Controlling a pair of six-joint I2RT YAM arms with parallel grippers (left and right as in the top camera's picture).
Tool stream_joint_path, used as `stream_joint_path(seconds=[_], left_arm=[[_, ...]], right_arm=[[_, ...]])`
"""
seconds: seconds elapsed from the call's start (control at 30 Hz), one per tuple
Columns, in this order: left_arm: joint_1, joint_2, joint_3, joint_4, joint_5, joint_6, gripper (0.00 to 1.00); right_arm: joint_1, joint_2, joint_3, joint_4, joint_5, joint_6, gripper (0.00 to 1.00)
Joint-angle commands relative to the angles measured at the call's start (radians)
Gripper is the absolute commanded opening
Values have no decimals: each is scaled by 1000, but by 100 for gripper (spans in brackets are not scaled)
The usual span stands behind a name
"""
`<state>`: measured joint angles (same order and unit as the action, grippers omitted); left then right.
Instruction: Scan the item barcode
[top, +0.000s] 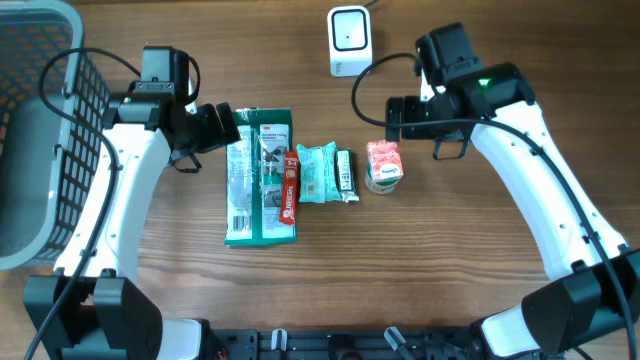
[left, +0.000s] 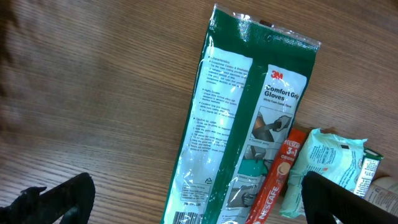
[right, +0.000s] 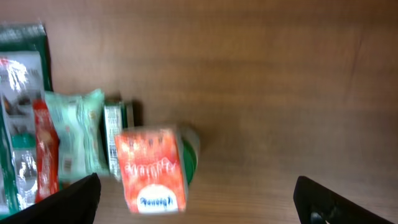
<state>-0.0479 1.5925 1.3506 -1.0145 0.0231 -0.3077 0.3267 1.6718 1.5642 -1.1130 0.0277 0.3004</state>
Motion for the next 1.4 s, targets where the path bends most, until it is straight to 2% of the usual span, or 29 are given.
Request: stream_joint_path(seconds=[0.0, 0.3, 1.37], left_arm=[[-2, 1, 8, 0, -17, 16, 100], [-2, 1, 8, 0, -17, 16, 100], [-2, 1, 8, 0, -17, 16, 100]], right_arm=[[-4, -2, 11, 59, 24, -11, 100], [-4, -2, 11, 186, 24, -12, 100], [-4, -2, 11, 189, 24, -11, 100]])
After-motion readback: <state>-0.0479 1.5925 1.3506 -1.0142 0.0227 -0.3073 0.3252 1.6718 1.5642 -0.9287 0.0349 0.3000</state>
